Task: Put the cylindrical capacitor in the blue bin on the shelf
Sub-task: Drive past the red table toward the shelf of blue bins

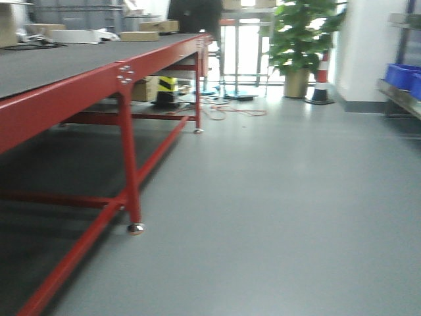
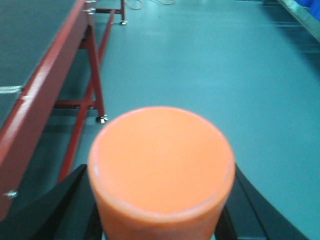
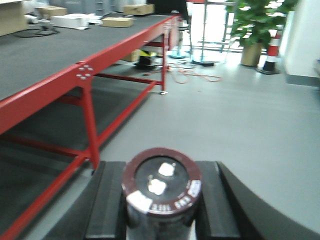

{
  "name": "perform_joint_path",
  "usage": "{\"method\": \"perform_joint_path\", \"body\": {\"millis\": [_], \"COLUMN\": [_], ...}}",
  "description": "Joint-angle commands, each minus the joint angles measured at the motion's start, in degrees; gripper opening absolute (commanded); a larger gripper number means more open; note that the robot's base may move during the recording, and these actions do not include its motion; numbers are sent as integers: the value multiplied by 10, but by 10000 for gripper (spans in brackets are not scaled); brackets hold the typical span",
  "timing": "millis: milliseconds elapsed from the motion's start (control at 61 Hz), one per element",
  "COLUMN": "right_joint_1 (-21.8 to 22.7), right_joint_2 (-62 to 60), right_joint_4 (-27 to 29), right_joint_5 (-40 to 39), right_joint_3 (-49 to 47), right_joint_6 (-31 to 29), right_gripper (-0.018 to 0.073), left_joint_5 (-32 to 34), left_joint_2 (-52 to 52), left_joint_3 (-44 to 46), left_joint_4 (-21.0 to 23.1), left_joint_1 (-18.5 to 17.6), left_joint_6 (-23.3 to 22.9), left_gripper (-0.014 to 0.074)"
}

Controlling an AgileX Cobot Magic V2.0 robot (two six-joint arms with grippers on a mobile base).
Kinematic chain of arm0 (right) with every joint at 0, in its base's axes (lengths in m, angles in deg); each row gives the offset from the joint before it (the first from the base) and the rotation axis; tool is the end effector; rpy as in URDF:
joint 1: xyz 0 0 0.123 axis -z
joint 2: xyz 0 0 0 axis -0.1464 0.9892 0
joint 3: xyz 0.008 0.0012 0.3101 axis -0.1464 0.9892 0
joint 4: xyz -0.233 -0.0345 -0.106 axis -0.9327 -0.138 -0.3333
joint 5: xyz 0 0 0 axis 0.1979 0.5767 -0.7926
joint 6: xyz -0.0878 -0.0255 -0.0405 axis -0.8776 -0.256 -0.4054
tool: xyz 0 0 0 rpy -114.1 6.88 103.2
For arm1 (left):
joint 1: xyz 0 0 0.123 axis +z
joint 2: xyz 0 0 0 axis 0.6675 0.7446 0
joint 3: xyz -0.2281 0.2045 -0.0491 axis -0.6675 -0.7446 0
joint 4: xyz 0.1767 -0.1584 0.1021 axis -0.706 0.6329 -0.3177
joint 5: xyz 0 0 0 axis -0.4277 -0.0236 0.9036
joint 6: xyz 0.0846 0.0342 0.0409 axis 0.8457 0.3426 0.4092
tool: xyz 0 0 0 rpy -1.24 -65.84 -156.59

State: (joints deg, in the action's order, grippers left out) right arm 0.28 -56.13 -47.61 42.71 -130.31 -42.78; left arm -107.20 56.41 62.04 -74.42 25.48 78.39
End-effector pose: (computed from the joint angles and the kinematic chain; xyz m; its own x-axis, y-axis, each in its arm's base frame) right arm 0.0658 0.0189 0.4205 -0.1462 0.0247 -0.9889 -0.2265 0.9723 0.0577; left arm 0.1037 -0.0277 0.4357 -0.3932 0.0848 -0.9155 0.2471 0.9689 -0.0164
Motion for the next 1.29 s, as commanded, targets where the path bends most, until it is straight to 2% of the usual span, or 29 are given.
{"method": "perform_joint_path", "body": {"millis": [0,1278], "right_joint_1": [-1,-1], "right_joint_2": [-4,-4], "right_joint_4": [-1,-1], "right_joint_5": [-16,-16], "right_joint_3": [-6,-6], "right_joint_6": [-2,-2], "right_gripper": [-162,-162], "left_joint_5": [9,9], "left_joint_2": [-3,-3], "left_joint_3": [5,5], "left_joint_4": [2,2], "left_joint_1": [-3,-3], "left_joint_6": [0,0], "left_gripper": [-111,-111]}}
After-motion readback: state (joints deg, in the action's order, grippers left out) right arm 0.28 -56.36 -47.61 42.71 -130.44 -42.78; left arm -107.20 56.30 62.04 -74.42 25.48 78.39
